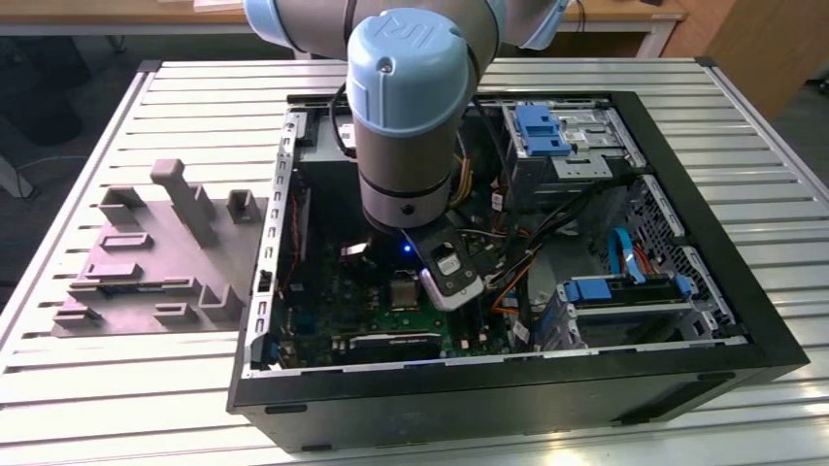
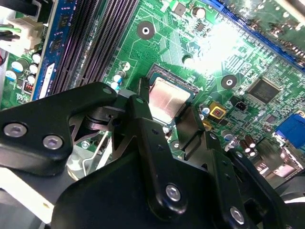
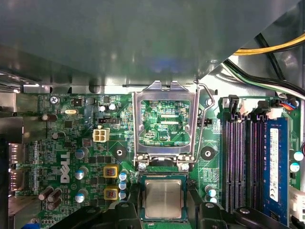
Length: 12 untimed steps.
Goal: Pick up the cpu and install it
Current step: 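Place the cpu into insertion slot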
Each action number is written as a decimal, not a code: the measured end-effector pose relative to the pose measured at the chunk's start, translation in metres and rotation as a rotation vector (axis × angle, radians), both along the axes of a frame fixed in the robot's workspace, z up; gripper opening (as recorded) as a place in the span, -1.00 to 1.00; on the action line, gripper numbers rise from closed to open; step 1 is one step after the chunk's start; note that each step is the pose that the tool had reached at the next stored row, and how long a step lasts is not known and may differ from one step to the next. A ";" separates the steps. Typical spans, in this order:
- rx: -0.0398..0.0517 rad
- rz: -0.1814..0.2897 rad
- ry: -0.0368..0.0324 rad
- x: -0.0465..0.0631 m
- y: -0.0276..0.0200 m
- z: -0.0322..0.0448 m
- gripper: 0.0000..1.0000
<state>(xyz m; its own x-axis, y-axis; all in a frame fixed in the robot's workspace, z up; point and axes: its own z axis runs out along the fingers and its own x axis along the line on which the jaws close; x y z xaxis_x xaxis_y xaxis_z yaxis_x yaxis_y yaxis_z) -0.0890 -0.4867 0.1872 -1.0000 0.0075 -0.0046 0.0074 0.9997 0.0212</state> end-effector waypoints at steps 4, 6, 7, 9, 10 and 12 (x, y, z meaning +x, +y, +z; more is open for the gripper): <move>-0.0001 0.000 0.0000 0.000 0.0000 -0.0001 -0.07; 0.0000 0.000 0.0001 0.000 0.0000 -0.0001 -0.07; 0.0005 0.000 -0.0002 0.000 0.0001 -0.0004 -0.07; 0.0019 0.000 -0.0005 0.000 0.0003 -0.0009 0.06; 0.0015 0.000 -0.0007 0.000 0.0002 -0.0009 0.06; 0.0001 0.000 -0.0001 0.000 0.0000 -0.0004 0.19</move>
